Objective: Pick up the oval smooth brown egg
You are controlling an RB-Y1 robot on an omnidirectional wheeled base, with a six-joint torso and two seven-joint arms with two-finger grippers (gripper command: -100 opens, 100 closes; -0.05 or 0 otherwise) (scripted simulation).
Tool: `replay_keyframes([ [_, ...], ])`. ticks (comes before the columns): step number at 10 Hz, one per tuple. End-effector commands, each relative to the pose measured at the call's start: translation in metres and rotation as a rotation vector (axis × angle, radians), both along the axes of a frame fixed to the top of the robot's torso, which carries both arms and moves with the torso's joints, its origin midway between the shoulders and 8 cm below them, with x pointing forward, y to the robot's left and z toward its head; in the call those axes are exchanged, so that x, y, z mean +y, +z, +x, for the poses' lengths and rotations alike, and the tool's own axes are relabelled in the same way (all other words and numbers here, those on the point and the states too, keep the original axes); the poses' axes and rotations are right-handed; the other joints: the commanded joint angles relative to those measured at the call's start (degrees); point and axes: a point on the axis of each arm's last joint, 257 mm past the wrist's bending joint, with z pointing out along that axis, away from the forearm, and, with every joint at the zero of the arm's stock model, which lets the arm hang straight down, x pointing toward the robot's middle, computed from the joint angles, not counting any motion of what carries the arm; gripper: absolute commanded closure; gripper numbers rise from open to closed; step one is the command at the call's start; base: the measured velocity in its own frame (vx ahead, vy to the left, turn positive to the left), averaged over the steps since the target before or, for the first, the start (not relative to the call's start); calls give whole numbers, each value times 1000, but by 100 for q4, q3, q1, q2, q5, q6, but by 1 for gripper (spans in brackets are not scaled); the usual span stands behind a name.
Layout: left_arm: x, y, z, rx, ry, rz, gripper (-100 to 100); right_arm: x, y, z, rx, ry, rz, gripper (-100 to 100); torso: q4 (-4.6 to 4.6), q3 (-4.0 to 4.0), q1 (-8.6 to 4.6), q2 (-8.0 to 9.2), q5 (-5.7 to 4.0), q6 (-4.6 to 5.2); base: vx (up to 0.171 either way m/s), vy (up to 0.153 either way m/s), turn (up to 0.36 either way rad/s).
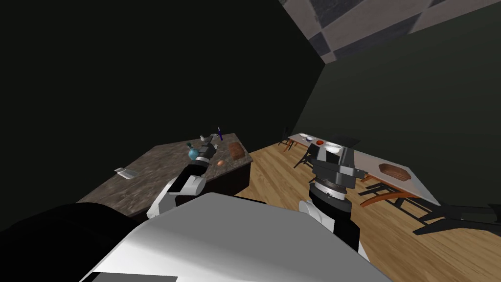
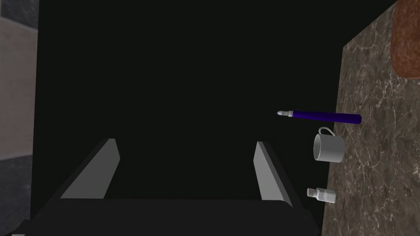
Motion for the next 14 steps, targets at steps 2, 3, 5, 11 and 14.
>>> replay_keyframes([
  [2, 6, -9, 4, 55, 13, -24, -100, 0, 0, 0, 0, 0, 0, 0, 0, 0, 0, -1, 0, -3, -17, 4, -152],
  [3, 7, -16, 5, 82, 18, -29, -100, 0, 0, 0, 0, 0, 0, 0, 0, 0, 0, 0, 0, 0, -16, 6, -112],
  [5, 12, -21, 6, 114, 29, -44, -100, 0, 0, 0, 0, 0, 0, 0, -1, -2, 0, -3, 1, -4, -9, 1, -97],
  [11, 24, -45, 9, 225, 65, -87, -100, 0, 0, 0, 0, 0, 0, 0, 0, 0, 1, 0, 1, -4, -16, 6, -116],
  [14, 35, -56, 9, 284, 94, -121, -100, 0, 0, 0, 0, 0, 0, 0, 0, -1, 2, -1, 1, -5, -17, 5, -156],
])
